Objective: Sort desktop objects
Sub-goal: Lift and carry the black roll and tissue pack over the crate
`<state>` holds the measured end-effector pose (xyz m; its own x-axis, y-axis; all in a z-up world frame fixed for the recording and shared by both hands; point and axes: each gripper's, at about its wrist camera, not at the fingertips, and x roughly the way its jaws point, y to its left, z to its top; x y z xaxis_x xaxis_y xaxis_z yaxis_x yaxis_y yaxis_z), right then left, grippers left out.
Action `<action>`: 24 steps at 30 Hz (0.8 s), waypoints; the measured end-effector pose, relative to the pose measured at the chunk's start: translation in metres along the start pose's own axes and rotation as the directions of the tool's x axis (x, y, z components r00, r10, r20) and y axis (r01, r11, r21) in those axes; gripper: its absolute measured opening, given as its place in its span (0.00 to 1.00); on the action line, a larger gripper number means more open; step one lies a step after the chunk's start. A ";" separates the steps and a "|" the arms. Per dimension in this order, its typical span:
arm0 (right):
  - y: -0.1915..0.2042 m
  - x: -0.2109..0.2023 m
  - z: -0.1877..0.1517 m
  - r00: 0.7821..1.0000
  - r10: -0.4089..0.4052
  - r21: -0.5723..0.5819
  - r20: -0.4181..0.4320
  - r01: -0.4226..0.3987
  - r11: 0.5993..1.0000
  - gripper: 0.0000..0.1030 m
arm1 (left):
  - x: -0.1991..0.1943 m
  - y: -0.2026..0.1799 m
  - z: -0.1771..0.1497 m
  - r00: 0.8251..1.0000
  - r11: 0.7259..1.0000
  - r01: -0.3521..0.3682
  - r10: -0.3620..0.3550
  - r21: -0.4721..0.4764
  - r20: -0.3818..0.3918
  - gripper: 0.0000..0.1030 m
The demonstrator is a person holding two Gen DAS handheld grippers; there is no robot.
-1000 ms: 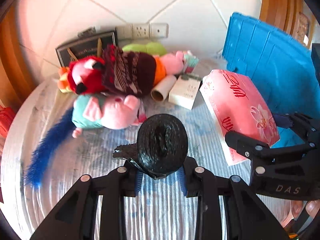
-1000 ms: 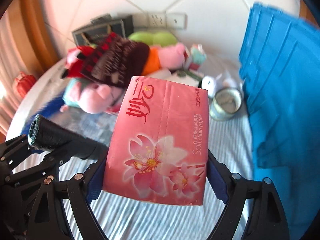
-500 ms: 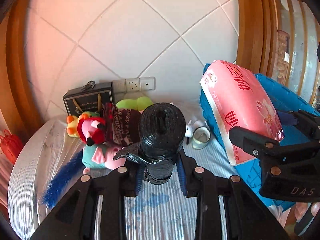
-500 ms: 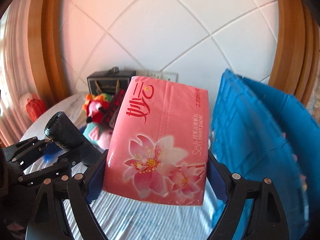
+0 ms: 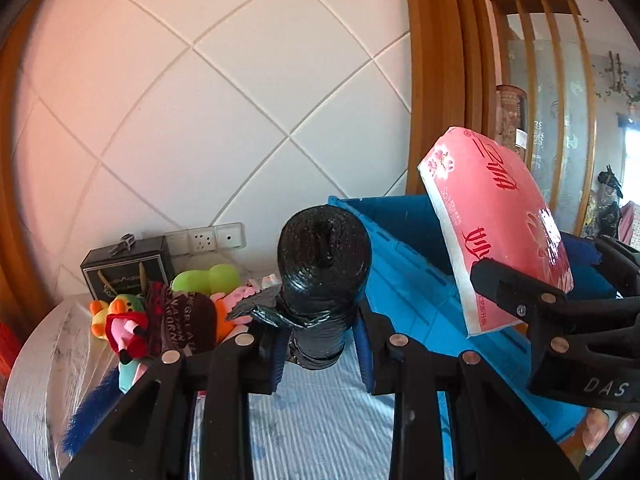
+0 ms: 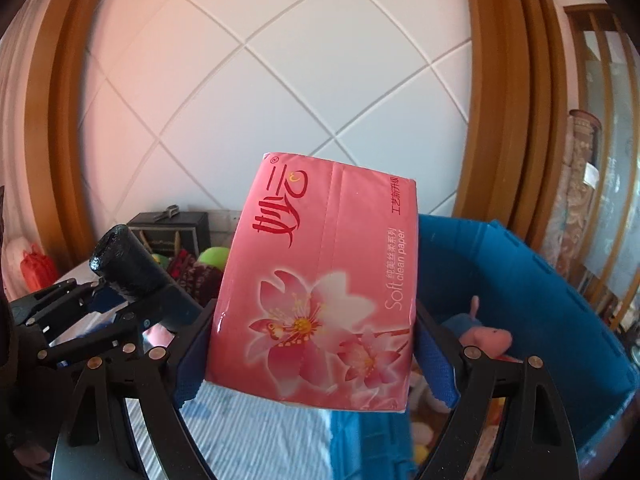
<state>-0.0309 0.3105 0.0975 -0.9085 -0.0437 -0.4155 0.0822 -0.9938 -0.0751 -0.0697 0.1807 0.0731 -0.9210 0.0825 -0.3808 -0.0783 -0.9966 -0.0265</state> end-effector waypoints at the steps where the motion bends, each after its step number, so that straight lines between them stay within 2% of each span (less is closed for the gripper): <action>1: -0.009 -0.004 0.002 1.000 -0.018 0.010 0.007 0.018 1.000 0.86 | 0.000 -0.007 0.002 1.000 1.000 0.009 -0.009 0.006 0.006 0.27; 7: -0.073 -0.024 0.001 0.991 -0.134 0.072 0.026 0.132 0.989 0.86 | -0.001 -0.062 0.025 0.996 0.997 0.066 -0.068 0.049 0.050 0.27; 11: -0.116 -0.032 -0.007 0.979 -0.204 0.096 0.009 0.202 0.975 0.86 | 0.003 -0.100 0.040 0.990 0.991 0.120 -0.124 0.063 0.062 0.27; 15: -0.156 -0.034 -0.019 0.967 -0.255 0.119 -0.024 0.256 0.959 0.86 | 0.010 -0.142 0.049 0.987 0.986 0.139 -0.145 0.093 0.066 0.27; 20: -0.205 -0.029 -0.033 0.955 -0.289 0.132 -0.063 0.295 0.946 0.86 | 0.034 -0.182 0.049 0.987 0.982 0.162 -0.161 0.100 -0.014 0.27; 23: -0.227 -0.021 -0.044 0.952 -0.292 0.132 -0.092 0.302 0.944 0.86 | 0.048 -0.202 0.043 0.973 0.973 0.214 -0.204 0.086 -0.105 0.27; 24: -0.232 -0.019 -0.048 0.951 -0.293 0.131 -0.100 0.304 0.944 0.86 | 0.055 -0.209 0.041 0.964 0.970 0.231 -0.218 0.076 -0.154 0.27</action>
<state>-0.0132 0.5466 0.0794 -0.8472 0.2594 -0.4636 -0.2522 -0.9645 -0.0786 -0.1195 0.3936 0.0952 -0.8117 0.2957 -0.5036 -0.3181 -0.9471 -0.0433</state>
